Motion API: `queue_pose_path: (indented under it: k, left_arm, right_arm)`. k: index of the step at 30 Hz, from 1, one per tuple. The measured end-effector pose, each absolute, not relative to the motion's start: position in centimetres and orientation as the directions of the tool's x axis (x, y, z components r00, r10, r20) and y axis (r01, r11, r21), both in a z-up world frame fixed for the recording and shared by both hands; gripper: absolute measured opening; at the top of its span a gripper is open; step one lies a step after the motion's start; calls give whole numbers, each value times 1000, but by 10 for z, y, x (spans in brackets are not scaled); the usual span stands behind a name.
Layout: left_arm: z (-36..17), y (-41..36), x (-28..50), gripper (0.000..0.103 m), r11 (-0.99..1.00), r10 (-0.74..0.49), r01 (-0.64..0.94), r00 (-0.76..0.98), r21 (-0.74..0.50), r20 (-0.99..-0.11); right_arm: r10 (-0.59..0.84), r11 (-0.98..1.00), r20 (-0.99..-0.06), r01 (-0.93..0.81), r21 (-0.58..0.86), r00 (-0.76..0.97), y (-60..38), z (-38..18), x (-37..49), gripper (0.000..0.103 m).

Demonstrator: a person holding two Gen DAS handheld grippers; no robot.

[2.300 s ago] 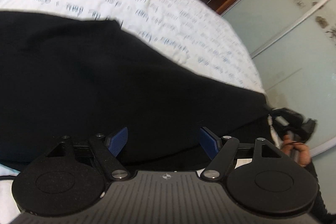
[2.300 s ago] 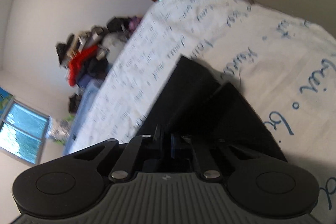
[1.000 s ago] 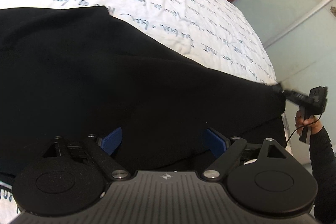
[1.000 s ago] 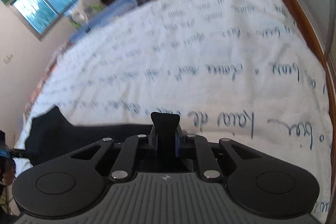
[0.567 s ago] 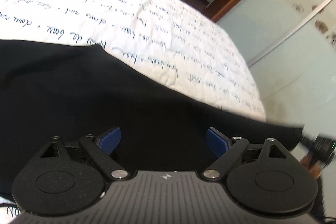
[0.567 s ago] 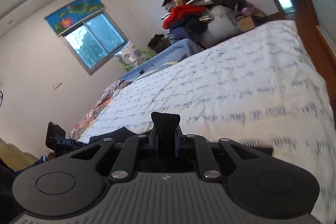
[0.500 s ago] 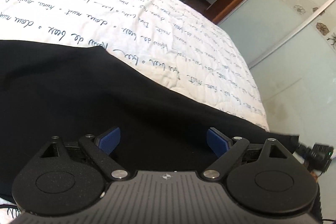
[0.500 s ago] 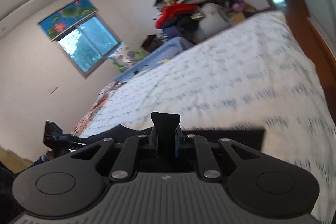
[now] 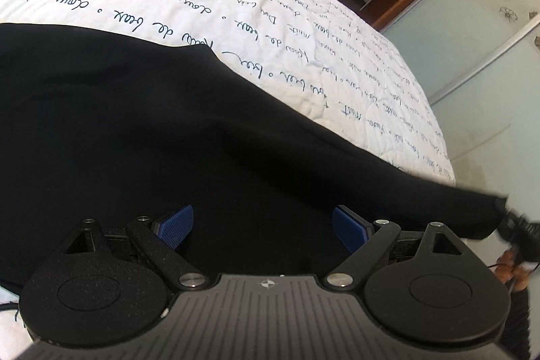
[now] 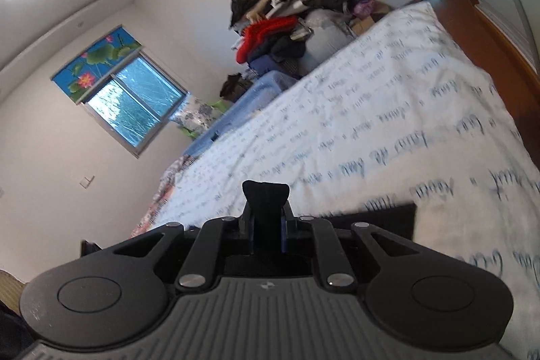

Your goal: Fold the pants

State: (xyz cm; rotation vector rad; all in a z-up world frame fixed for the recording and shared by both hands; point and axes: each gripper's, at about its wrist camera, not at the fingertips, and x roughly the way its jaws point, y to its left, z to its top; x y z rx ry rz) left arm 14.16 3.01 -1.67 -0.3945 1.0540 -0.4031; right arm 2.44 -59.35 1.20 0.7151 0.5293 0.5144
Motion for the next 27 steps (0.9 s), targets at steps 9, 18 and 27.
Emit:
queue_pose_path:
  k: [9, 18, 27]
  left_arm:
    - [-23, 25, 139, 91, 869, -490, 175, 429, -463, -759]
    - [-22, 15, 132, 91, 843, -536, 216, 409, -492, -738]
    - [-15, -3, 122, 91, 815, -579, 301, 388, -496, -717]
  right_arm:
    - [441, 636, -499, 132, 760, 746, -629, -40, 49, 31]
    - [462, 552, -360, 55, 832, 811, -602, -15, -20, 102]
    - [425, 439, -433, 237, 867, 795, -588, -66, 3, 71]
